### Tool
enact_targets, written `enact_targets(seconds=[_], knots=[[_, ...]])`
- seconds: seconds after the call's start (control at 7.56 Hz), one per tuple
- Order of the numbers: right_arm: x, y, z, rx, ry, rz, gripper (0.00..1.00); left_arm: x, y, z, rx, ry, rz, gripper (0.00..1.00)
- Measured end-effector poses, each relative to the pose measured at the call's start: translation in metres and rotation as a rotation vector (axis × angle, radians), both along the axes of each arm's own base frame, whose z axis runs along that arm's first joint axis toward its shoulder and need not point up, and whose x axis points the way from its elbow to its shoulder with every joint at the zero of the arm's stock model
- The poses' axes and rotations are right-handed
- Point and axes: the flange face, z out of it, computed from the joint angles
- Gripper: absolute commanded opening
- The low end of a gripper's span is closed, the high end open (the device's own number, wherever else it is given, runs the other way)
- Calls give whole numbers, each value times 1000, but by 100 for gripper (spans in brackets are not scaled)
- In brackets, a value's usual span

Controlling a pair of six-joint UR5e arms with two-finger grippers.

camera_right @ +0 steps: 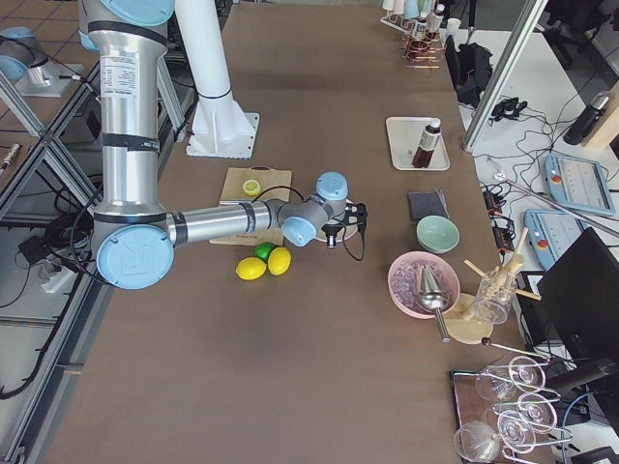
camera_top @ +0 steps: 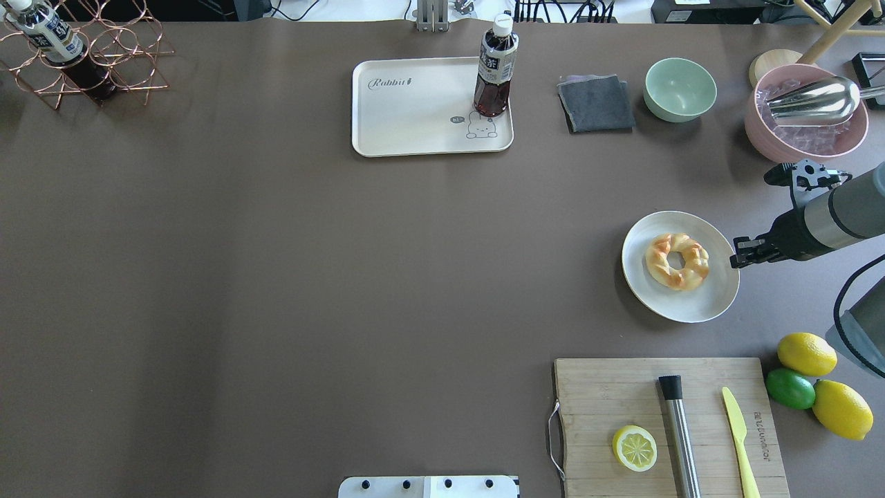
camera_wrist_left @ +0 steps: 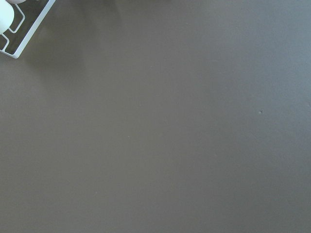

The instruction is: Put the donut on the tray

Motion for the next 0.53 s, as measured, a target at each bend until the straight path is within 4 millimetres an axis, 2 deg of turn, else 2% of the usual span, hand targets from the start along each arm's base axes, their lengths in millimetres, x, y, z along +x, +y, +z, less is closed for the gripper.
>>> enact_targets(seconds=[0.26,0.4,0.53], knots=[[-3,-6,-29,18,-44,1,0,4,-5,-9,-59,67,-47,98],[-7,-11,-48,11,-72,15,0,14,-21,-25,-111,102,-82,98],[-11,-15,-67,0,-99,34,0,31,-46,-47,-153,124,-97,98]])
